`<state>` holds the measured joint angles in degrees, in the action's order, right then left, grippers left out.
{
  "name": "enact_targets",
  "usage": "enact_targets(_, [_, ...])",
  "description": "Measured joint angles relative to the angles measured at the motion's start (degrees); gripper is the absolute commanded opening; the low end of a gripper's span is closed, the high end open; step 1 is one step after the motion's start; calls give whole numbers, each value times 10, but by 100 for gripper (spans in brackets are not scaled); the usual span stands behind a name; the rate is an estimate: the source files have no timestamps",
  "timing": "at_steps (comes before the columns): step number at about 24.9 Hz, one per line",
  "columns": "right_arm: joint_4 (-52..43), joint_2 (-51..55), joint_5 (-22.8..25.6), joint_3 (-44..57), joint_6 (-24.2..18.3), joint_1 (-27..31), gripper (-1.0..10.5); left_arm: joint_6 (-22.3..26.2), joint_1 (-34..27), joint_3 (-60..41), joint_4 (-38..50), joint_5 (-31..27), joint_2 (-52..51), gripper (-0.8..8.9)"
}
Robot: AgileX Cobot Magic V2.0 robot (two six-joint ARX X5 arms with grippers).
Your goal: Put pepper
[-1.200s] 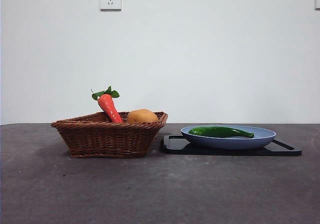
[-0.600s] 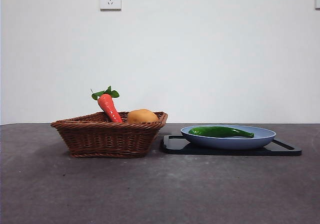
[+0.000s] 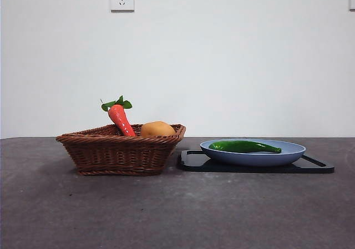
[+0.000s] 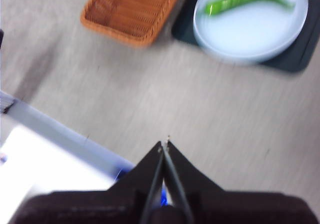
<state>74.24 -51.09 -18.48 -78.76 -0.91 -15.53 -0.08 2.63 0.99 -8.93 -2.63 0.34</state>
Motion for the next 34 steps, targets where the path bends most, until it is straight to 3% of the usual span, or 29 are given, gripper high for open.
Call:
enact_targets(4, [-198,89,5,74,-8,50,11,0,0,0,0,0,0,8])
enact_targets(10, [-493,267,10,382,-2,119,11,0,0,0,0,0,0,8])
enact_targets(16, [-638,378,12,567,-2,142,11,0,0,0,0,0,0,8])
enact_targets(22, [-657,452,52,686,0,144,11,0,0,0,0,0,0,8])
enact_targets(34, [-653,507,53,778,16,144,11,0,0,0,0,0,0,8])
